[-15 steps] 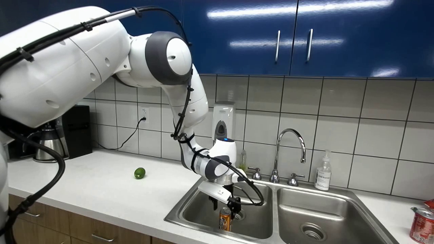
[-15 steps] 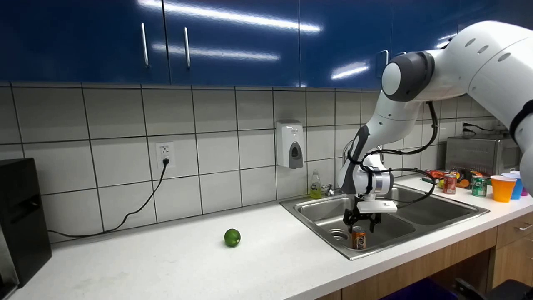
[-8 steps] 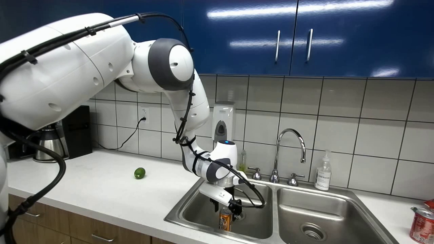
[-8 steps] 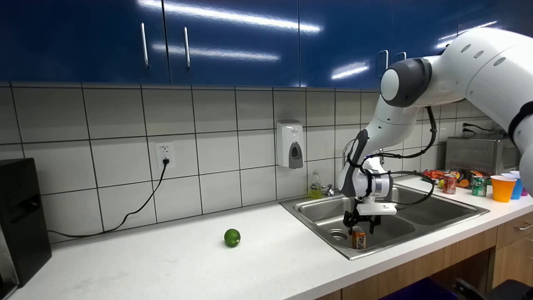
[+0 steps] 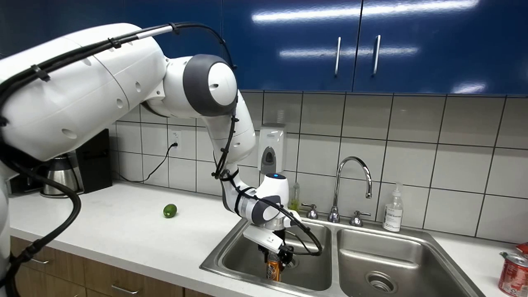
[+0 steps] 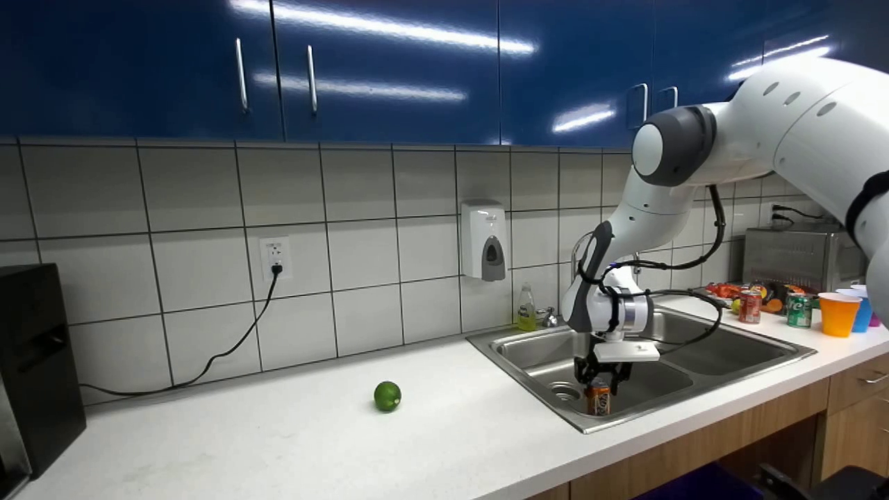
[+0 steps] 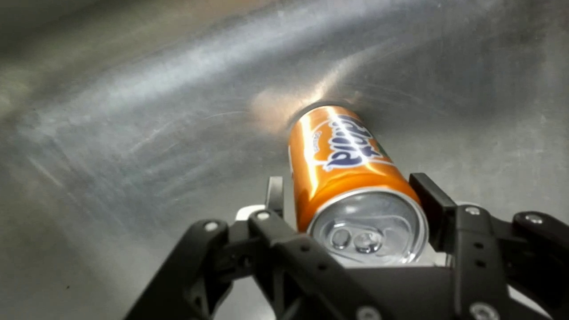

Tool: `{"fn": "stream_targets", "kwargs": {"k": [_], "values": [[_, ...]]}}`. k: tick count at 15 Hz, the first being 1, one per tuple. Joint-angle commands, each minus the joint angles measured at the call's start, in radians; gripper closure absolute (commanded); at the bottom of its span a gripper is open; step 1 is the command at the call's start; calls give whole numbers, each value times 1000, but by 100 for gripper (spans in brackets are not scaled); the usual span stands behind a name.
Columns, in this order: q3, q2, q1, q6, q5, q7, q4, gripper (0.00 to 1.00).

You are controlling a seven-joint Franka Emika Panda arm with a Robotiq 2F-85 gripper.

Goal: Remove the orange can from the sink.

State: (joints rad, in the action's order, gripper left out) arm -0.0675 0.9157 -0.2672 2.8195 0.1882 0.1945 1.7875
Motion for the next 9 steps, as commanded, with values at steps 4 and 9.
{"fn": "stream_targets", "kwargs": {"k": [4, 9], "values": [[26, -6, -11, 3, -39, -24, -18, 62], [46, -97, 13, -22, -53, -21, 28, 62]]}}
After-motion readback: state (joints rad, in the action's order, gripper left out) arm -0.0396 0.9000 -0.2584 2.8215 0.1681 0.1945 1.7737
